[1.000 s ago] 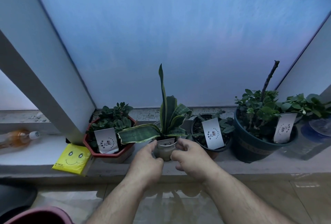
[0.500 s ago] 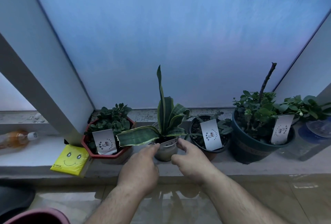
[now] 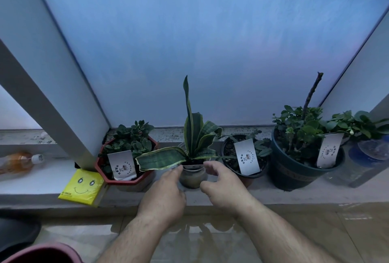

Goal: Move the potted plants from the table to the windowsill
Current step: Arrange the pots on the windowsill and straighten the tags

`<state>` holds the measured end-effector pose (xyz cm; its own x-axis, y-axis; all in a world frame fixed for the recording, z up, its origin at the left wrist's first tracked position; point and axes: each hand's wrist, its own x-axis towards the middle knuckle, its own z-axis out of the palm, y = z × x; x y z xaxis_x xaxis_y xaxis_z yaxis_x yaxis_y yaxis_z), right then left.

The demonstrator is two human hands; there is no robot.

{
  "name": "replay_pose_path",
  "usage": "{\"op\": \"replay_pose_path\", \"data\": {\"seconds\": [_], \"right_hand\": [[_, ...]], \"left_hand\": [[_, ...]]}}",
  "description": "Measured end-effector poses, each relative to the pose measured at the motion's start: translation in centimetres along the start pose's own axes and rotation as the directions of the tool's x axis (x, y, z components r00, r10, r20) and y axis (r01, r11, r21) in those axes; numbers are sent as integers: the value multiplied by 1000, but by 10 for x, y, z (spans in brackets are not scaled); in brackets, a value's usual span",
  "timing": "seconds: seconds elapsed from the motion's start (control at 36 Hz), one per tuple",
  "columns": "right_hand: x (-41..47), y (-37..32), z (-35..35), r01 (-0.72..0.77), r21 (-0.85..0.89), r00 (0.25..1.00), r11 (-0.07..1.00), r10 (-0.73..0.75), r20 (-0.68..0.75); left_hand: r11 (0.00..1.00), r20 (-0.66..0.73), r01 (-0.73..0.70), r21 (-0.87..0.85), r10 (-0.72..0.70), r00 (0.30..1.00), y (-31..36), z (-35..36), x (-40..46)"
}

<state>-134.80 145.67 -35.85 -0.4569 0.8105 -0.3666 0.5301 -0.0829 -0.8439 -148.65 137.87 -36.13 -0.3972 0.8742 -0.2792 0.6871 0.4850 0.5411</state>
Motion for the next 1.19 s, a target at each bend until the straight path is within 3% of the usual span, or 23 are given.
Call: {"op": "replay_pose_path", "data": {"seconds": [0.61,1.19], "right_hand": [[4,1,0,-13,23,1000,1000,14,-9],[-3,-7,-1,-19,-63,1000,998,19,1]], "left_hand": [[1000,-31,-2,-10,2,1000,-3,3,4],[1000,-38,8,-3,-8,999,-2,2,3]]}}
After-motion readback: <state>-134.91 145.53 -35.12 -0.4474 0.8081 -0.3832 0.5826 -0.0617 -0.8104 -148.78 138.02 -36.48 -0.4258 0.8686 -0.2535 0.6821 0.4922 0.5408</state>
